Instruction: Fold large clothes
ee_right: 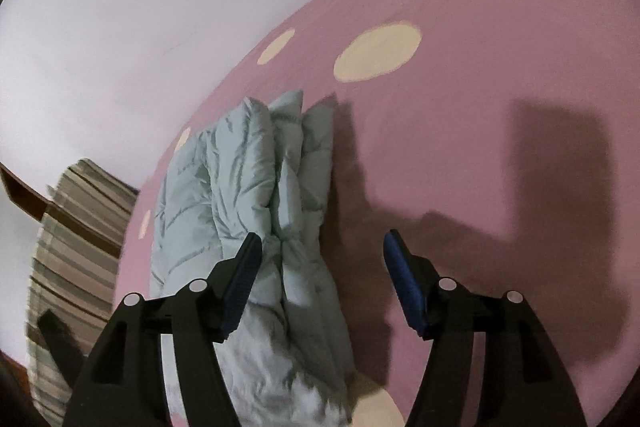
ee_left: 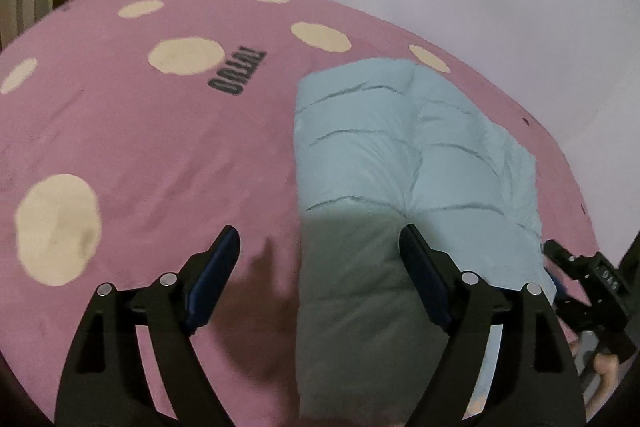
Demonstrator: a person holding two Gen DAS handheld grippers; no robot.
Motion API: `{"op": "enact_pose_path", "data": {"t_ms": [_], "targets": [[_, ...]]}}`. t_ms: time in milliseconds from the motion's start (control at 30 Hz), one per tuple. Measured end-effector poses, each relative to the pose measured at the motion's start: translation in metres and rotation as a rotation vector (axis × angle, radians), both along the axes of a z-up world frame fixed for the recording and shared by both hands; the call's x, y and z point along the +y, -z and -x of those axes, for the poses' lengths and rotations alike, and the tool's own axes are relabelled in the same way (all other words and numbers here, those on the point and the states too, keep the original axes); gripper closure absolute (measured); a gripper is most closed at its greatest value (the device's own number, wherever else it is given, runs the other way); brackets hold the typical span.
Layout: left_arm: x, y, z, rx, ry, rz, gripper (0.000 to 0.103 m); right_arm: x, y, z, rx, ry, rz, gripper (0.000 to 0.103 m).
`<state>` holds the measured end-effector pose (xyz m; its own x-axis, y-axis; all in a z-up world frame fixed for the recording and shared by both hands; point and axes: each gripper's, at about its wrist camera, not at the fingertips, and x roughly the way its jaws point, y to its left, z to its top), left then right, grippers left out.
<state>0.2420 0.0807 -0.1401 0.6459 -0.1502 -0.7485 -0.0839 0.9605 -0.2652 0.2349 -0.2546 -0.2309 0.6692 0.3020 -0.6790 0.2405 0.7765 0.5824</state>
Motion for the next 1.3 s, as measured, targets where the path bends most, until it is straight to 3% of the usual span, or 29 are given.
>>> {"op": "enact_pose_path", "data": {"t_ms": [133, 267, 567, 800, 1300], "targets": [[-0.002, -0.027, 0.026, -0.062, -0.019, -0.083, 0.014, 0.014, -0.033, 0.024, -0.026, 0.004, 0.127, 0.040], [-0.003, -0.051, 0.050, -0.119, -0.040, -0.127, 0.011, 0.038, -0.065, 0.051, -0.069, -0.014, 0.261, 0.029], [-0.013, -0.086, 0.096, -0.189, -0.056, -0.193, 0.008, 0.078, -0.101, 0.093, -0.138, -0.077, 0.424, 0.020], [-0.022, -0.092, 0.120, -0.200, -0.047, -0.216, 0.007, 0.090, -0.109, 0.109, -0.171, -0.077, 0.491, 0.018], [-0.035, -0.097, 0.140, -0.215, -0.046, -0.236, 0.007, 0.094, -0.114, 0.129, -0.192, -0.076, 0.520, 0.018]]}}
